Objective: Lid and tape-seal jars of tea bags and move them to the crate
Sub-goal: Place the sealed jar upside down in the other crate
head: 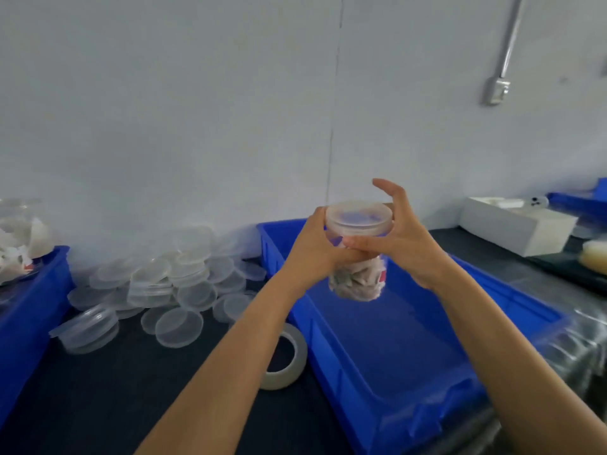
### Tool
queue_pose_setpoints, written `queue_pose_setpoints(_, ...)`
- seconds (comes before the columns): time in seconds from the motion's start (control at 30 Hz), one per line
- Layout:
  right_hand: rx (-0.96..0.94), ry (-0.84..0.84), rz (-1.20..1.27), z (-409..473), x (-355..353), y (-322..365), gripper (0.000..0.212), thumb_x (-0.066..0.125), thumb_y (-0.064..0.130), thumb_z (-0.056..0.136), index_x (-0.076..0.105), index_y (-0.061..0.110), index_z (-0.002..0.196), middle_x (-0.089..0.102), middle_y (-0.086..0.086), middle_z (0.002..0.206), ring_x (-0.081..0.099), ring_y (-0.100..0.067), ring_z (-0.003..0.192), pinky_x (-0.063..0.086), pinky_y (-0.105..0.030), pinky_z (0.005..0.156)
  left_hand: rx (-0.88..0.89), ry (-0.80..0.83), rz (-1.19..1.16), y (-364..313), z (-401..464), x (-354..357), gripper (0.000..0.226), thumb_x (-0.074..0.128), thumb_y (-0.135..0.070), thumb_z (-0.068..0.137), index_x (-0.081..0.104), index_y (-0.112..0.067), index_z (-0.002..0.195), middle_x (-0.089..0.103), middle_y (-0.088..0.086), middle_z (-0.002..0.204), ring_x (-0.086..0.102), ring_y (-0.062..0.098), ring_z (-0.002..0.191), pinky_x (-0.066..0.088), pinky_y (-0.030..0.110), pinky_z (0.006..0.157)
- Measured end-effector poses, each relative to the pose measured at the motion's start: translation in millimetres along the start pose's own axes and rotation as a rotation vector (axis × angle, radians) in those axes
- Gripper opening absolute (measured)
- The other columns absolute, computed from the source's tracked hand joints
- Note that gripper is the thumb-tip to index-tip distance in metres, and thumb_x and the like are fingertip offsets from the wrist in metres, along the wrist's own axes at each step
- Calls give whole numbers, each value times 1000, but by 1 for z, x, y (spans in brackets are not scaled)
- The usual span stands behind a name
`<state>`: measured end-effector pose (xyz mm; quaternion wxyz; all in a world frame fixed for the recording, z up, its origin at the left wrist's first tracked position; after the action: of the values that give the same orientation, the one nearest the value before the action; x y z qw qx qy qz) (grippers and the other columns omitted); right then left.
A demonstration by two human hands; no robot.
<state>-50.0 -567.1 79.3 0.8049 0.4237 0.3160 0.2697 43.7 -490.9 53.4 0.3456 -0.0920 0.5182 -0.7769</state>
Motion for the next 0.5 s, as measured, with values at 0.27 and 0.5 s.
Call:
queue_pose_setpoints(0.27, 238, 119, -176, 11, -18, -106, 99, 84, 16, 72, 21, 32, 146, 56, 1, 102, 61, -13, 92, 52, -24, 72, -146, 191, 616, 71, 27, 58, 86, 85, -51, 64, 37, -18, 127, 58, -5, 111, 60, 17, 95, 52, 39, 82)
queue_pose_setpoints(0.5, 360, 321, -349, 43, 32, -175, 101, 79, 10, 73, 14, 31, 147, 48, 0, 98, 56, -17, 82, 52, -29, 65, -235, 270, 1113, 138, 44, 47, 89, 74, -63, 67, 39, -12, 132, 51, 6, 130, 56, 24, 111, 40, 36, 87)
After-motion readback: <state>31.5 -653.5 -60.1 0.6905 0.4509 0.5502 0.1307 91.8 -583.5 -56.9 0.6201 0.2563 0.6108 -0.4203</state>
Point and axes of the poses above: each hand's wrist, its own z-axis towards the middle knuckle, its own x-axis out of the palm, y = z × x, the point moved 10 cm from there along z, towards the middle knuckle
